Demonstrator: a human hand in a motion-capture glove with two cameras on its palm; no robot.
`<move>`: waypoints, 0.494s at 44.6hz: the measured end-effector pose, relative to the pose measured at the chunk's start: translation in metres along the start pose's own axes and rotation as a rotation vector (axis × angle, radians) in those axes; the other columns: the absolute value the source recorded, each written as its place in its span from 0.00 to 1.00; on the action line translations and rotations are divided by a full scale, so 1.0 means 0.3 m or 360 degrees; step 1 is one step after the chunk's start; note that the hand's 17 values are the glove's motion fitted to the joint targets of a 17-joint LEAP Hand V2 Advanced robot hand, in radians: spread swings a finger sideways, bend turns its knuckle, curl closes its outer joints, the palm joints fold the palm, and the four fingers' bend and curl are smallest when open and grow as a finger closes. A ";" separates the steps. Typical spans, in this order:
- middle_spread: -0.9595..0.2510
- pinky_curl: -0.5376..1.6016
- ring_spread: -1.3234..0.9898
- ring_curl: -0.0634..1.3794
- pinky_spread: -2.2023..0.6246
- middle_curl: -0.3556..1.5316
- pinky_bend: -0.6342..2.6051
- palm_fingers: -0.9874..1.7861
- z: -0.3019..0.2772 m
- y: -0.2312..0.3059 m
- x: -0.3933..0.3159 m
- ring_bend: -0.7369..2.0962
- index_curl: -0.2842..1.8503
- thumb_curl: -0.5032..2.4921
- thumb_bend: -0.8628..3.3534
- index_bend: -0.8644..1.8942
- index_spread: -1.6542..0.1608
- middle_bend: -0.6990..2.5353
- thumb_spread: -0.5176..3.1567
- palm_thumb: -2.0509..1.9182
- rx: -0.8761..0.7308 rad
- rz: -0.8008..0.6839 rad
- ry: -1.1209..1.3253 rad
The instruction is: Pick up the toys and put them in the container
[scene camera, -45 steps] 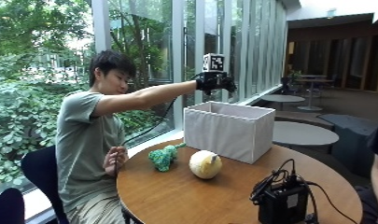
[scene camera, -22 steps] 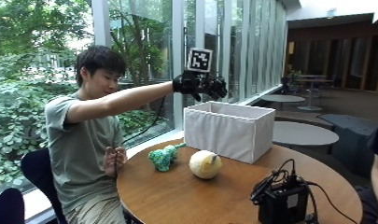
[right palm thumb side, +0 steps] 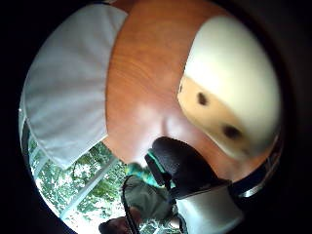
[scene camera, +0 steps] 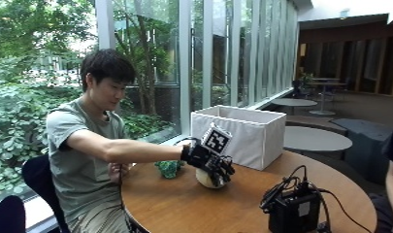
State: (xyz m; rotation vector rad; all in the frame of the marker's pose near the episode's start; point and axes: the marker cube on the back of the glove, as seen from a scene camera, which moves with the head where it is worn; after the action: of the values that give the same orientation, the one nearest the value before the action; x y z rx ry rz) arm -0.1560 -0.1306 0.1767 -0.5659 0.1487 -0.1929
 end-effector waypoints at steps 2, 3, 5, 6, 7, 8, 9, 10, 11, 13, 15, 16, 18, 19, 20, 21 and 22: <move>0.75 0.44 0.56 0.26 0.79 0.39 0.55 0.27 0.050 -0.019 -0.055 0.43 0.19 0.29 0.20 0.35 0.77 0.25 0.46 0.51 0.0051 -0.0001 -0.0114; 0.76 0.44 0.56 0.26 0.79 0.39 0.56 0.28 0.070 -0.028 -0.060 0.43 0.19 0.29 0.20 0.36 0.77 0.24 0.46 0.52 0.0096 0.0010 -0.0172; 0.76 0.43 0.56 0.26 0.78 0.38 0.55 0.30 0.088 -0.041 -0.025 0.43 0.20 0.29 0.21 0.37 0.77 0.24 0.48 0.54 0.0211 0.0084 -0.0276; 0.75 0.43 0.56 0.27 0.78 0.37 0.55 0.34 0.084 -0.045 0.015 0.46 0.21 0.30 0.22 0.39 0.77 0.24 0.49 0.55 0.0280 0.0145 -0.0335; 0.75 0.43 0.55 0.29 0.77 0.37 0.54 0.37 0.075 -0.047 0.063 0.49 0.21 0.30 0.23 0.40 0.76 0.24 0.50 0.57 0.0359 0.0208 -0.0404; 0.73 0.42 0.53 0.29 0.75 0.36 0.53 0.42 0.063 -0.048 0.108 0.51 0.22 0.31 0.24 0.41 0.76 0.24 0.51 0.59 0.0449 0.0255 -0.0474; 0.72 0.41 0.52 0.29 0.74 0.36 0.52 0.45 0.053 -0.046 0.141 0.53 0.22 0.31 0.25 0.42 0.76 0.25 0.51 0.59 0.0552 0.0274 -0.0535; 0.70 0.42 0.50 0.30 0.73 0.35 0.54 0.50 0.048 -0.043 0.157 0.56 0.21 0.31 0.25 0.41 0.76 0.25 0.52 0.60 0.0664 0.0270 -0.0580; 0.67 0.41 0.49 0.30 0.71 0.36 0.54 0.53 0.050 -0.040 0.155 0.57 0.21 0.32 0.26 0.40 0.76 0.26 0.51 0.62 0.0776 0.0253 -0.0609; 0.62 0.41 0.47 0.32 0.69 0.37 0.53 0.60 0.073 -0.040 0.099 0.60 0.22 0.34 0.27 0.42 0.75 0.28 0.48 0.65 0.0949 0.0217 -0.0618; 0.59 0.40 0.45 0.33 0.68 0.39 0.51 0.68 0.105 -0.046 0.018 0.61 0.23 0.36 0.27 0.43 0.74 0.33 0.45 0.67 0.1022 0.0191 -0.0592; 0.58 0.40 0.45 0.33 0.68 0.41 0.50 0.73 0.113 -0.049 -0.009 0.62 0.23 0.36 0.27 0.45 0.73 0.36 0.44 0.67 0.1034 0.0182 -0.0583; 0.56 0.40 0.44 0.35 0.67 0.43 0.49 0.76 0.107 -0.051 -0.024 0.63 0.24 0.38 0.27 0.47 0.72 0.39 0.42 0.68 0.1039 0.0170 -0.0581; 0.55 0.40 0.44 0.36 0.67 0.44 0.49 0.76 0.095 -0.050 -0.016 0.63 0.25 0.38 0.27 0.48 0.72 0.40 0.40 0.69 0.1044 0.0168 -0.0586; 0.55 0.41 0.43 0.38 0.67 0.45 0.49 0.77 0.078 -0.048 -0.001 0.64 0.26 0.39 0.27 0.49 0.71 0.41 0.39 0.69 0.1054 0.0170 -0.0595; 0.54 0.41 0.43 0.39 0.67 0.46 0.49 0.77 0.059 -0.044 0.013 0.65 0.26 0.39 0.27 0.50 0.71 0.42 0.38 0.69 0.1068 0.0172 -0.0606; 0.54 0.42 0.43 0.40 0.67 0.47 0.49 0.77 0.039 -0.039 0.020 0.65 0.27 0.40 0.27 0.51 0.71 0.43 0.37 0.69 0.1086 0.0171 -0.0617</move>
State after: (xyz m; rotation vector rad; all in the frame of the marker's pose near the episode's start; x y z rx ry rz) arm -0.1496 -0.1356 0.1925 0.0916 -0.2597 -0.0187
